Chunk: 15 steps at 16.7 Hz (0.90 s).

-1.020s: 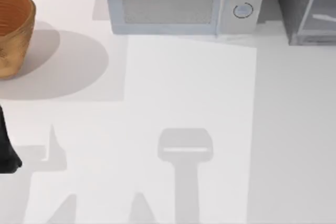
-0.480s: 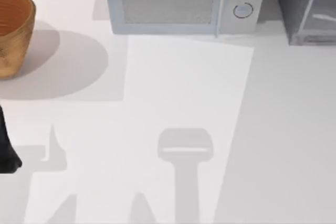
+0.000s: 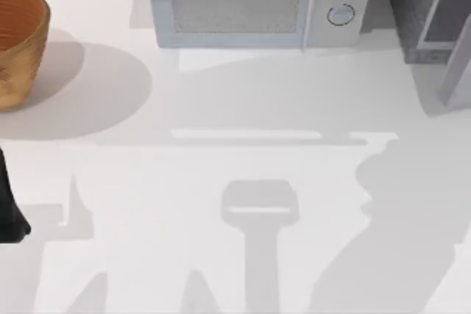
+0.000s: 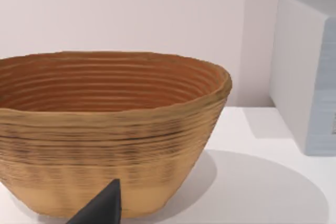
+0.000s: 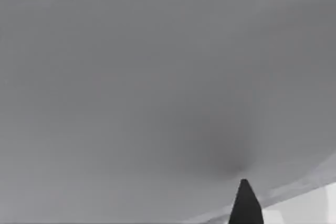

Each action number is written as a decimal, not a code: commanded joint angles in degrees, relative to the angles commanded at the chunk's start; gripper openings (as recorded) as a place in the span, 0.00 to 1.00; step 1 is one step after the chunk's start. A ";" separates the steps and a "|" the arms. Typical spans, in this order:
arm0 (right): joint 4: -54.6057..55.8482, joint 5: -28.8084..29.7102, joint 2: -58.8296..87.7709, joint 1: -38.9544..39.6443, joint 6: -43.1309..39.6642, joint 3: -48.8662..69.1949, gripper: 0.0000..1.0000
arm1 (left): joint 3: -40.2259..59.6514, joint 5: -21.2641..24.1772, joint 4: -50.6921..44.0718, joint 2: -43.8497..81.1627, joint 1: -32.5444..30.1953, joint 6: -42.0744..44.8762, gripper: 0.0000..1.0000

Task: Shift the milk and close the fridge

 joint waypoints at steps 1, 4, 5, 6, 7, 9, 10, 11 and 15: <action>1.21 3.02 -0.81 3.81 2.68 -0.97 1.00 | 0.00 0.00 0.00 0.00 0.00 0.00 1.00; 5.29 10.80 -3.82 11.85 9.33 -4.00 1.00 | 0.00 0.00 0.00 0.00 0.00 0.00 1.00; 6.47 12.43 -4.82 13.39 10.53 -4.99 1.00 | 0.00 0.00 0.00 0.00 0.00 0.00 1.00; 7.27 13.45 -5.55 14.35 11.12 -5.67 1.00 | 0.00 0.00 0.00 0.00 0.00 0.00 1.00; 7.66 13.92 -5.93 14.79 11.24 -5.97 1.00 | 0.00 0.00 0.00 0.00 0.00 0.00 1.00; 7.66 13.92 -5.93 14.79 11.24 -5.97 1.00 | 0.00 0.00 0.00 0.00 0.00 0.00 1.00; 7.66 13.92 -5.93 14.79 11.24 -5.97 1.00 | 0.00 0.00 0.00 0.00 0.00 0.00 1.00; 7.47 14.15 -5.70 13.94 11.02 -6.06 1.00 | 0.00 0.00 0.00 0.00 0.00 0.00 1.00; 6.40 14.05 -1.57 14.00 11.17 -1.80 1.00 | 0.00 0.00 0.00 0.00 0.00 0.00 1.00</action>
